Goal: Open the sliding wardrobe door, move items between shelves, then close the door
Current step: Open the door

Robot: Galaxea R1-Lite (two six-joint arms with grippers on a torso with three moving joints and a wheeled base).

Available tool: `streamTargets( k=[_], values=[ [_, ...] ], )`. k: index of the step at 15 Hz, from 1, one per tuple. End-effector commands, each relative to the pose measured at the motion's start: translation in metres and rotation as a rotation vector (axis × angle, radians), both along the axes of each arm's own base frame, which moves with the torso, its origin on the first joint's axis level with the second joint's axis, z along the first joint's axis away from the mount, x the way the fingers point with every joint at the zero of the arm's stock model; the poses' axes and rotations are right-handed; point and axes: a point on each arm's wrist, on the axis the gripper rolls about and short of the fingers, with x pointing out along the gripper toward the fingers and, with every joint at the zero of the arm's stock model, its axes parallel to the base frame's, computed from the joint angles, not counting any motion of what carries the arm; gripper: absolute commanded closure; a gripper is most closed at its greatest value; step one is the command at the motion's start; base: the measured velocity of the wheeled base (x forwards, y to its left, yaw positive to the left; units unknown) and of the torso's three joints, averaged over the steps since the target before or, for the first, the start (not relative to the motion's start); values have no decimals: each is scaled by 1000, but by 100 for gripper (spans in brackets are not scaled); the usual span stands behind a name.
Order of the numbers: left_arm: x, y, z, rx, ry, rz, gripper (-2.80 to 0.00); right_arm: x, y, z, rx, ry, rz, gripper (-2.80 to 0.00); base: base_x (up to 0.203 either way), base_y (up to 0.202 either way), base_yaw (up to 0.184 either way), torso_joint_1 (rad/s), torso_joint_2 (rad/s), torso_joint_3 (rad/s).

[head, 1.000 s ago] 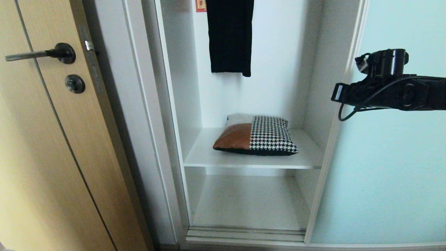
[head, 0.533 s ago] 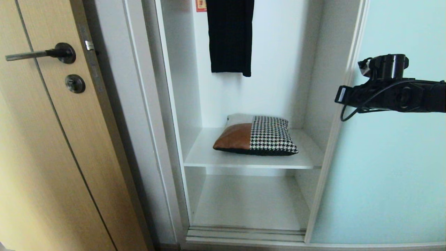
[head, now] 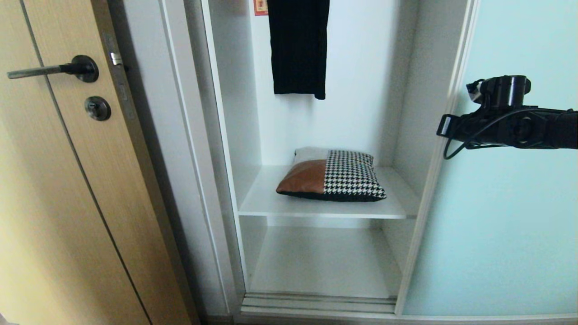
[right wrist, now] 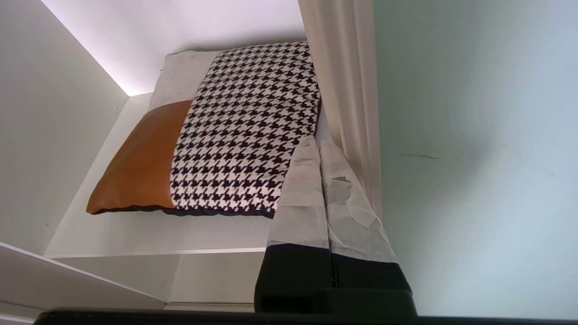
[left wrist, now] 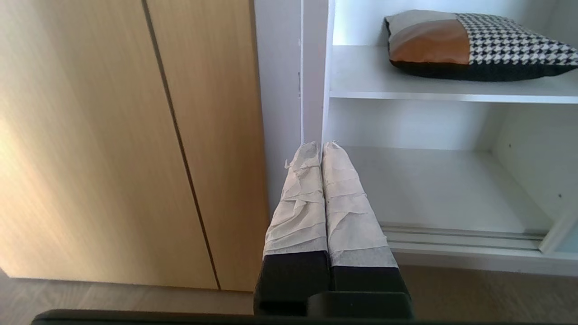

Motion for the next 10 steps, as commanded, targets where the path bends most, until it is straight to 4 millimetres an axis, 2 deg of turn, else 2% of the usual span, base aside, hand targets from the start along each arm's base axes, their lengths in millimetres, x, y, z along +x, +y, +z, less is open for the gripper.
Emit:
streamTargets(
  k=[1,4,7,10],
  values=[
    [0,0,0,0,1,0,0,2,-8,-5,2,10,-18,0,0,0,0,0,0,0],
    [0,0,0,0,1,-1,0,3,-16,-8,3,16,-34,0,0,0,0,0,0,0],
    [0,0,0,0,0,-1,0,-1,-17,-2,5,6,-32,0,0,0,0,0,0,0],
    [0,0,0,0,1,-1,0,-19,-10,10,20,10,12,0,0,0,0,0,0,0]
  ],
)
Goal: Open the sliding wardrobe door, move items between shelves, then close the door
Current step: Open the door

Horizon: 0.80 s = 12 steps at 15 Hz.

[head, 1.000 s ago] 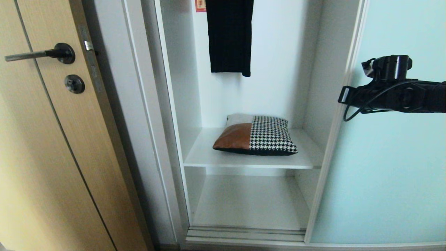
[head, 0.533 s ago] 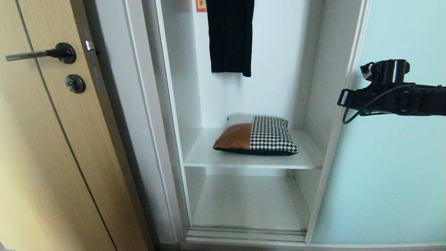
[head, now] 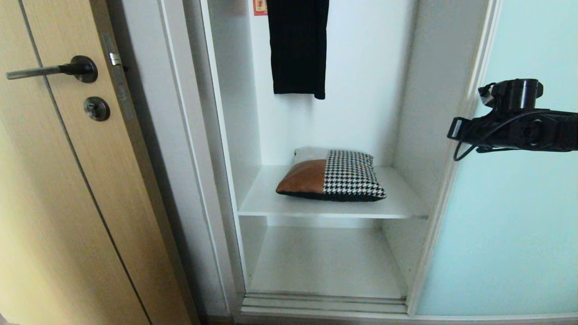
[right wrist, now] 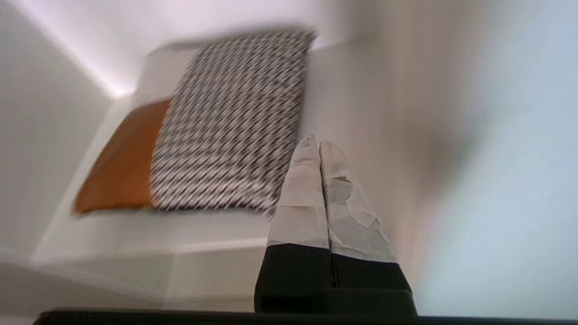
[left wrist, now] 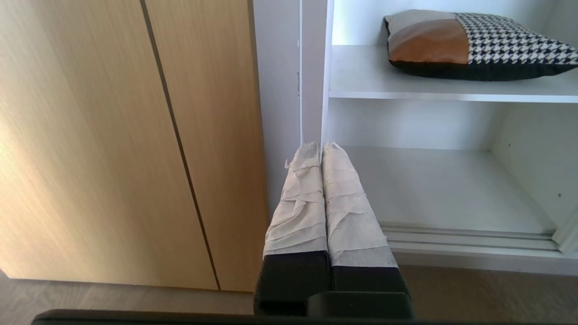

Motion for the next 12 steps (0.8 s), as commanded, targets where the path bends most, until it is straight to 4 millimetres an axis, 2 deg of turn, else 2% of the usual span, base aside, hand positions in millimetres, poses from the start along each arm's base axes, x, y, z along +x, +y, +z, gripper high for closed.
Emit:
streamTargets(
  k=[1,3,8,10,12],
  values=[
    [0,0,0,0,-1,-1,0,-26,9,19,16,-11,59,0,0,0,0,0,0,0],
    [0,0,0,0,0,0,0,-56,20,34,32,-28,142,0,0,0,0,0,0,0],
    [0,0,0,0,1,0,0,-150,44,57,37,-123,319,0,0,0,0,0,0,0],
    [0,0,0,-1,-1,1,0,-188,50,60,20,-147,353,0,0,0,0,0,0,0],
    [0,0,0,0,-1,1,0,-231,55,52,3,-148,378,0,0,0,0,0,0,0]
  ],
)
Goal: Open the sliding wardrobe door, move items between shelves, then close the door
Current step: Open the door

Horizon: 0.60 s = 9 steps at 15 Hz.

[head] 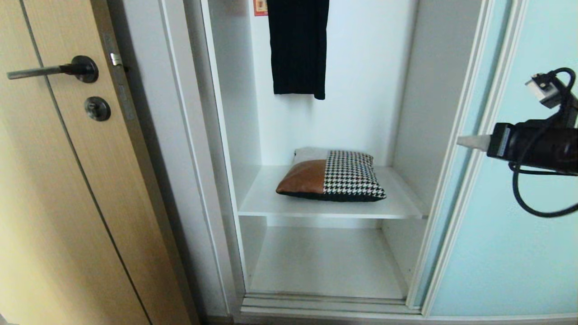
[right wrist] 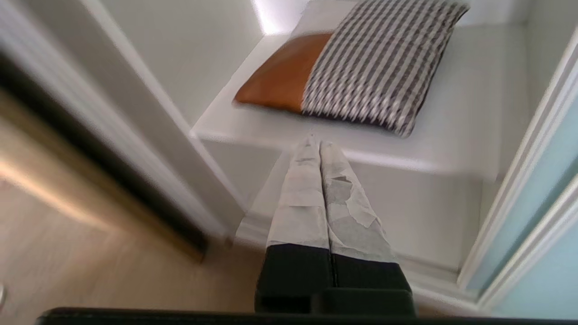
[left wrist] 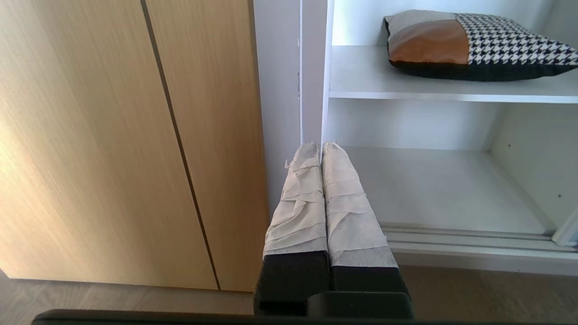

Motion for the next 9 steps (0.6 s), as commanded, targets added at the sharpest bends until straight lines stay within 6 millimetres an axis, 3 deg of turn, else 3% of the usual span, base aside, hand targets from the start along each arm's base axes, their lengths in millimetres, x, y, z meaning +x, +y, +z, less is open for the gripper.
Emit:
streamTargets(
  k=[1,4,9],
  values=[
    [0,0,0,0,0,-2,0,-73,6,9,-23,-84,27,0,0,0,0,0,0,0],
    [0,0,0,0,0,-1,0,-145,8,-15,-65,-125,50,0,0,0,0,0,0,0],
    [0,0,0,0,0,-1,0,-235,8,-63,-86,-167,56,0,0,0,0,0,0,0]
  ],
)
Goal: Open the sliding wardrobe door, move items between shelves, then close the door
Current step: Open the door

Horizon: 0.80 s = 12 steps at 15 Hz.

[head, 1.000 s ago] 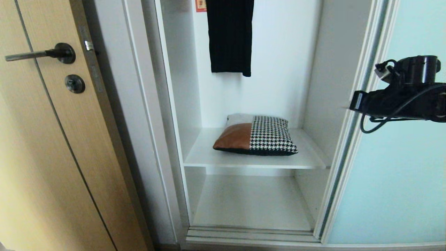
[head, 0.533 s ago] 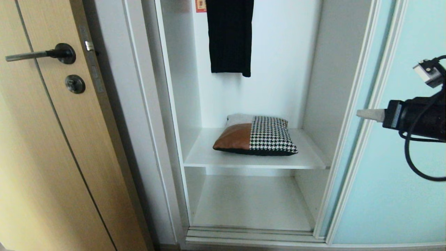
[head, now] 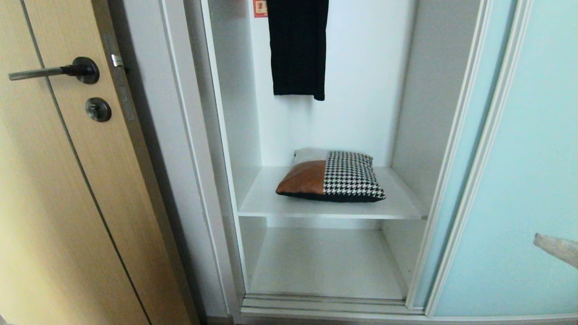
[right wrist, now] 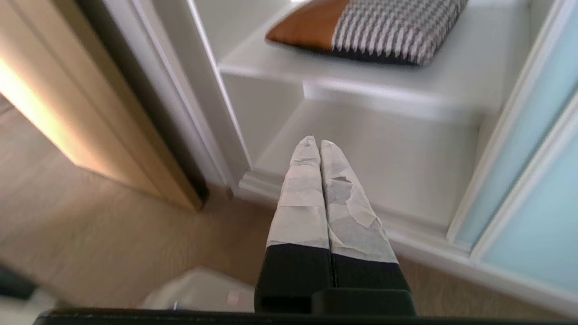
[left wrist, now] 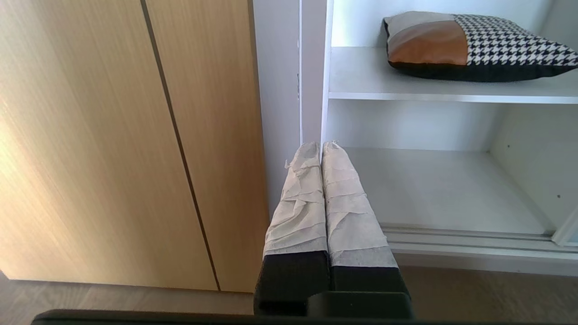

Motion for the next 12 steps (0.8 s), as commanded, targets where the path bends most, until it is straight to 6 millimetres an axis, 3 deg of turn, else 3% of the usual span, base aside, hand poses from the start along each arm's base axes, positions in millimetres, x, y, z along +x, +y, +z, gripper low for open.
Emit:
streamTargets(
  k=[1,4,7,12],
  values=[
    [0,0,0,0,0,-1,0,-55,-1,-19,-1,-86,5,0,0,0,0,0,0,0],
    [0,0,0,0,2,0,0,-93,-1,-62,-3,-88,2,0,0,0,0,0,0,0],
    [0,0,0,0,0,-1,0,-105,-3,-115,-36,-96,-70,0,0,0,0,0,0,0],
    [0,0,0,0,0,1,0,-109,-5,-127,-63,-250,-172,0,0,0,0,0,0,0]
  ],
)
